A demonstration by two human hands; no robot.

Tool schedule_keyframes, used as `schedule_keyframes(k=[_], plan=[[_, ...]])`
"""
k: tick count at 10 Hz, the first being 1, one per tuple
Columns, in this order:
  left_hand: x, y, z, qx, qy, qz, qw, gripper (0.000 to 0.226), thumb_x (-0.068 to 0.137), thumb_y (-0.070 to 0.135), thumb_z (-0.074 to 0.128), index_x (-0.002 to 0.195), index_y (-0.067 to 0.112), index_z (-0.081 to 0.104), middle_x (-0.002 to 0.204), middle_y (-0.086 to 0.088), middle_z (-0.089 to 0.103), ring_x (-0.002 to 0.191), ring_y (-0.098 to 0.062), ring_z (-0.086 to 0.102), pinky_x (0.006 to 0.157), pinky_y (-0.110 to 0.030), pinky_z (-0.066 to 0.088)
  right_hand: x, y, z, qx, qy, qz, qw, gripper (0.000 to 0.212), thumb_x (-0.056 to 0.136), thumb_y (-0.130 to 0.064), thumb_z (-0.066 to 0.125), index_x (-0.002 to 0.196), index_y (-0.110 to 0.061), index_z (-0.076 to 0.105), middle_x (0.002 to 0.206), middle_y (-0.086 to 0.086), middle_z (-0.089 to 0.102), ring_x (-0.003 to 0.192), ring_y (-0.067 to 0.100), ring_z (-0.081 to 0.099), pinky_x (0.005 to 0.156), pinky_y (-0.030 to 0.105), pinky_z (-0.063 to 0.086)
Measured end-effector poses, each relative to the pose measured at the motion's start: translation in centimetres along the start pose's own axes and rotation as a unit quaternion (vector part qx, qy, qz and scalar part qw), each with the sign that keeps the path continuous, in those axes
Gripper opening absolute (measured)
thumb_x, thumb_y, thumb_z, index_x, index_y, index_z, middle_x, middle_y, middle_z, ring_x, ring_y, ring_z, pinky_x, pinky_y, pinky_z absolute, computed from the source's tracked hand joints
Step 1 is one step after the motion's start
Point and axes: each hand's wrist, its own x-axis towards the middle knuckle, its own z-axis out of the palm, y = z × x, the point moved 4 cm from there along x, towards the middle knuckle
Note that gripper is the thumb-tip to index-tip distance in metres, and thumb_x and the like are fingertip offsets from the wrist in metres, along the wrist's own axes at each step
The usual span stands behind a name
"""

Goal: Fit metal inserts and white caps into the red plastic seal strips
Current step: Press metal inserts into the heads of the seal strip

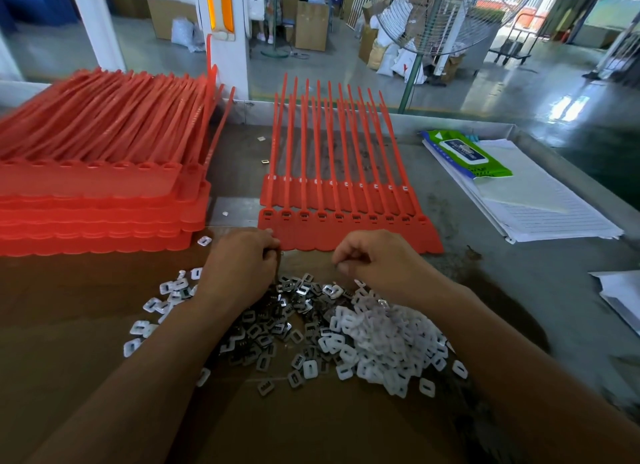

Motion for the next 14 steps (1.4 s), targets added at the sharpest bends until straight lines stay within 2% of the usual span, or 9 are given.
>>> schedule_keyframes(k=[1, 3, 4, 5, 6, 7, 8, 10, 14], plan=[[0.0, 0.0, 0.0, 0.001, 0.001, 0.002, 1.000, 0.027, 0.083, 0.006, 0.052, 0.106, 0.008, 0.066, 0.122, -0.004, 0.060, 0.112, -0.016, 0.054, 0.098, -0.023, 0.033, -0.2, 0.5, -0.4, 0.004, 0.009, 0.012, 1.000, 0.013, 0.085, -0.011, 0.062, 0.094, -0.018, 0.067, 0.076, -0.013, 0.063, 0.071, -0.004, 0.059, 0.066, 0.008, 0.045], [0.0, 0.0, 0.0, -0.001, 0.000, 0.001, 1.000, 0.027, 0.084, 0.007, 0.052, 0.107, 0.008, 0.066, 0.122, -0.004, 0.059, 0.112, -0.016, 0.054, 0.099, -0.023, 0.032, -0.3, 1.1, -0.9, -0.019, 0.021, 0.020, 0.999, 0.017, 0.082, -0.009, 0.064, 0.078, -0.025, 0.066, 0.075, -0.011, 0.063, 0.072, 0.003, 0.058, 0.067, 0.008, 0.044], [0.0, 0.1, 0.0, 0.000, -0.001, 0.004, 1.000, 0.027, 0.084, 0.006, 0.052, 0.107, 0.008, 0.066, 0.122, -0.004, 0.059, 0.112, -0.016, 0.054, 0.098, -0.023, 0.032, -0.1, 2.0, -2.0, -0.029, 0.063, 0.031, 0.997, 0.025, 0.082, -0.011, 0.065, 0.070, -0.033, 0.059, 0.073, -0.015, 0.061, 0.070, -0.003, 0.055, 0.064, 0.004, 0.043], [-0.1, 0.1, -0.1, -0.003, 0.003, 0.004, 1.000, 0.027, 0.083, 0.005, 0.052, 0.105, 0.007, 0.066, 0.120, -0.005, 0.061, 0.112, -0.016, 0.054, 0.097, -0.021, 0.032, 0.3, 3.7, -3.7, -0.021, 0.119, 0.063, 0.991, 0.023, 0.080, -0.011, 0.067, 0.070, -0.030, 0.059, 0.073, -0.016, 0.059, 0.071, -0.004, 0.055, 0.066, 0.008, 0.044], [0.0, 0.2, -0.1, -0.006, 0.007, 0.004, 1.000, 0.026, 0.082, 0.004, 0.052, 0.104, 0.007, 0.067, 0.119, -0.006, 0.062, 0.111, -0.016, 0.055, 0.096, -0.020, 0.032, 0.9, 5.9, -5.8, -0.023, 0.171, 0.113, 0.978, 0.017, 0.078, -0.010, 0.070, 0.070, -0.022, 0.061, 0.071, -0.007, 0.059, 0.071, 0.007, 0.054, 0.071, 0.025, 0.042], [0.0, 0.2, -0.1, -0.006, 0.006, 0.005, 1.000, 0.026, 0.082, 0.004, 0.053, 0.104, 0.007, 0.067, 0.118, -0.006, 0.062, 0.110, -0.016, 0.055, 0.096, -0.020, 0.032, 1.2, 7.9, -7.6, -0.038, 0.223, 0.161, 0.961, 0.006, 0.080, -0.011, 0.066, 0.080, -0.017, 0.067, 0.080, 0.000, 0.061, 0.078, 0.011, 0.054, 0.073, 0.024, 0.037], [0.0, 0.1, 0.0, -0.005, 0.003, 0.002, 1.000, 0.027, 0.083, 0.005, 0.052, 0.105, 0.007, 0.066, 0.120, -0.005, 0.061, 0.111, -0.016, 0.055, 0.097, -0.022, 0.033, 1.5, 9.6, -8.5, -0.050, 0.254, 0.204, 0.944, 0.011, 0.083, -0.013, 0.060, 0.088, -0.015, 0.070, 0.084, 0.000, 0.061, 0.080, 0.013, 0.053, 0.072, 0.025, 0.037], [0.1, 0.0, 0.1, -0.002, 0.003, 0.001, 1.000, 0.027, 0.083, 0.006, 0.052, 0.106, 0.008, 0.066, 0.121, -0.004, 0.060, 0.112, -0.016, 0.054, 0.099, -0.023, 0.033, 2.7, 11.6, -8.3, -0.033, 0.230, 0.231, 0.945, 0.011, 0.084, -0.007, 0.057, 0.082, -0.013, 0.067, 0.090, 0.011, 0.065, 0.082, 0.020, 0.054, 0.083, 0.038, 0.046], [0.1, -0.1, 0.1, -0.001, 0.002, 0.000, 1.000, 0.028, 0.084, 0.007, 0.052, 0.108, 0.009, 0.065, 0.123, -0.003, 0.059, 0.114, -0.014, 0.052, 0.097, -0.018, 0.029, 3.3, 12.0, -8.1, -0.064, 0.191, 0.231, 0.952, 0.010, 0.086, -0.007, 0.057, 0.079, -0.013, 0.062, 0.086, 0.005, 0.058, 0.084, 0.019, 0.051, 0.074, 0.028, 0.037]])
